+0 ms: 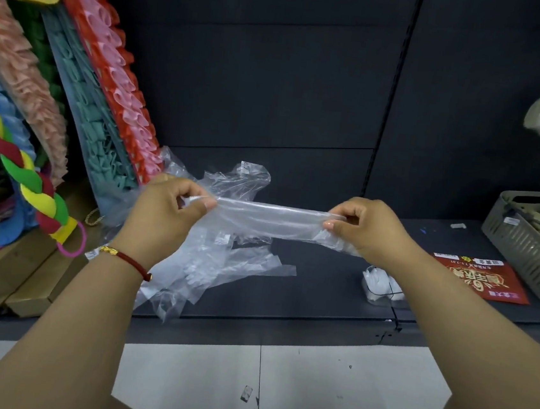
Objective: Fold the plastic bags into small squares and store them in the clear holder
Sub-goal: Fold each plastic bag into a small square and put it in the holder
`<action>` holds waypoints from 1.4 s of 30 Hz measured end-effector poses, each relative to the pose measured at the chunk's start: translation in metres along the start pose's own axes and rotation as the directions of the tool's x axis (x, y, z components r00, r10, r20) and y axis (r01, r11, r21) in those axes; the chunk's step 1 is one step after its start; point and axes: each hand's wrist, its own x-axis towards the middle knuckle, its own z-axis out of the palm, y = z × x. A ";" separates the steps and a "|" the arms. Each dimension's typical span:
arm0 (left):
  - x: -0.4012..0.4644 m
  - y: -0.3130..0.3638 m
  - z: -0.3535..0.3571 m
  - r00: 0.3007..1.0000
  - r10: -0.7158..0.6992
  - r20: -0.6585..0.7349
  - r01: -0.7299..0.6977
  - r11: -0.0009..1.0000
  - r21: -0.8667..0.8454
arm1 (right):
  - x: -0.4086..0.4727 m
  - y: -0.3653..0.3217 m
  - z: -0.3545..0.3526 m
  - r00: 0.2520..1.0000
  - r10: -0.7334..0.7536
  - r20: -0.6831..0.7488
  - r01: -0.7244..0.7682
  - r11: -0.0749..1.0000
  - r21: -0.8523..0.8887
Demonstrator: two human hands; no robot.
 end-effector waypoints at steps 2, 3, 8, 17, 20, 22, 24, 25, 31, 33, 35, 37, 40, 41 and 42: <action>0.001 0.001 0.002 0.998 -0.057 -0.017 0.053 0.985 -0.164 | 0.000 0.001 0.002 0.996 0.010 0.092 -0.003 0.998 -0.066; 0.000 0.003 0.003 0.996 -0.086 -0.013 0.080 0.963 -0.258 | 0.000 0.003 0.004 0.986 0.028 0.164 -0.011 0.995 -0.102; -0.002 0.012 0.015 0.998 -0.058 0.007 0.057 0.941 -0.335 | -0.011 0.003 0.023 0.887 0.099 0.451 -0.150 0.985 0.080; -0.004 0.031 0.035 0.984 -0.162 0.072 0.172 0.773 -0.611 | -0.022 -0.022 0.045 0.926 0.079 0.368 -0.227 0.897 0.380; -0.011 0.035 0.045 0.894 -0.216 0.392 0.446 0.489 -0.749 | -0.018 -0.021 0.046 0.937 0.118 0.328 -0.278 0.820 0.501; -0.018 0.038 0.054 0.881 -0.226 0.417 0.463 0.594 -0.658 | -0.017 -0.022 0.046 0.940 0.131 0.314 -0.287 0.802 0.524; -0.017 0.039 0.060 0.927 -0.272 0.258 0.375 0.706 -0.601 | -0.017 -0.021 0.048 0.942 0.131 0.310 -0.276 0.830 0.485; -0.014 0.037 0.060 0.941 -0.285 0.183 0.337 0.728 -0.597 | -0.017 -0.019 0.051 0.938 0.133 0.321 -0.273 0.852 0.446; 0.002 0.019 0.045 0.941 -0.336 0.040 0.287 0.731 -0.620 | -0.025 -0.008 0.065 0.878 0.179 0.443 -0.211 0.977 0.025; 0.003 0.018 0.043 0.941 -0.337 0.014 0.274 0.739 -0.615 | -0.026 -0.005 0.065 0.871 0.183 0.457 -0.181 0.982 -0.048; 0.003 0.020 0.043 0.948 -0.318 -0.007 0.252 0.764 -0.594 | -0.026 -0.006 0.062 0.870 0.166 0.464 -0.161 0.986 -0.050; 0.002 0.021 0.046 0.960 -0.282 0.007 0.235 0.789 -0.568 | -0.024 -0.010 0.059 0.887 0.139 0.441 -0.195 0.977 0.083; -0.002 0.024 0.052 0.973 -0.213 0.084 0.223 0.803 -0.553 | -0.022 -0.019 0.057 0.943 0.103 0.316 -0.222 0.903 0.367; -0.004 0.026 0.053 0.974 -0.211 0.087 0.224 0.801 -0.555 | -0.021 -0.021 0.057 0.962 0.101 0.255 -0.206 0.880 0.429; -0.005 0.029 0.055 0.971 -0.221 0.095 0.234 0.784 -0.575 | -0.021 -0.022 0.058 0.975 0.102 0.196 -0.185 0.863 0.470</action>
